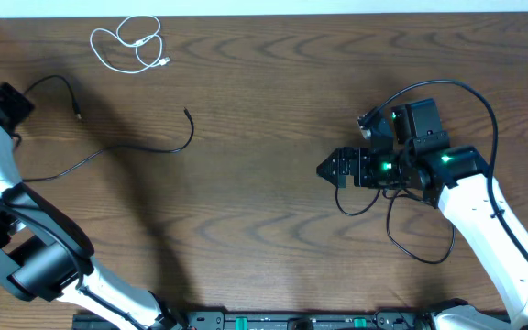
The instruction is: Untangle cables
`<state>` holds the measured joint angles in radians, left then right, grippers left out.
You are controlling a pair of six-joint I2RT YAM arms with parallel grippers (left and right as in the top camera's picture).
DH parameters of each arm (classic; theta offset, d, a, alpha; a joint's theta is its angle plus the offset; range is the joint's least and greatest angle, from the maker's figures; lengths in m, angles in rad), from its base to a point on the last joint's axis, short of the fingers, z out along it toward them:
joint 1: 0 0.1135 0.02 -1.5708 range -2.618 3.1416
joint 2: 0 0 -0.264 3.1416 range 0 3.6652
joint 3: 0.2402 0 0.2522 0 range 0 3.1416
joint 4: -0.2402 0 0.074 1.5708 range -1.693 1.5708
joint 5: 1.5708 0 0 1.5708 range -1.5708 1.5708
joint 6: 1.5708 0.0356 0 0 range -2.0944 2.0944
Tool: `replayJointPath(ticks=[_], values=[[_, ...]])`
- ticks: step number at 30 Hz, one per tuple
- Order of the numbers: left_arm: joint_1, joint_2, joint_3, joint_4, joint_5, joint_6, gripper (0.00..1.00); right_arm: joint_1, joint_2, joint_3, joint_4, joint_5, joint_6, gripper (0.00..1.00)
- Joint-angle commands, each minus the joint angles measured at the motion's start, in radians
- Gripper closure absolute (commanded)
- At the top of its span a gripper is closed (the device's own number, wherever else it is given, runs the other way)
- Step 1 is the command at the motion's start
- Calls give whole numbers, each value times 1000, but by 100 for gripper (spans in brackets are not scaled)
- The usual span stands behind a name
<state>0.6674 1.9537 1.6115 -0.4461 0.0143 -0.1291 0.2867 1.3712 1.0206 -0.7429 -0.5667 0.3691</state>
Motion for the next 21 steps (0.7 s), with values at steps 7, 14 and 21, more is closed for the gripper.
replayJointPath(ticks=[7, 14, 21], values=[[-93, 5, -42, -42, 183, -13, 14, 6, -10, 6, -6, 15, -19, 1], [-154, 89, -43, 72, 29, -2, 14, 41, -10, 6, -16, 15, -19, 1], [-154, 264, -43, 254, 29, 68, 16, 107, -10, 6, -60, 53, -18, 1]])
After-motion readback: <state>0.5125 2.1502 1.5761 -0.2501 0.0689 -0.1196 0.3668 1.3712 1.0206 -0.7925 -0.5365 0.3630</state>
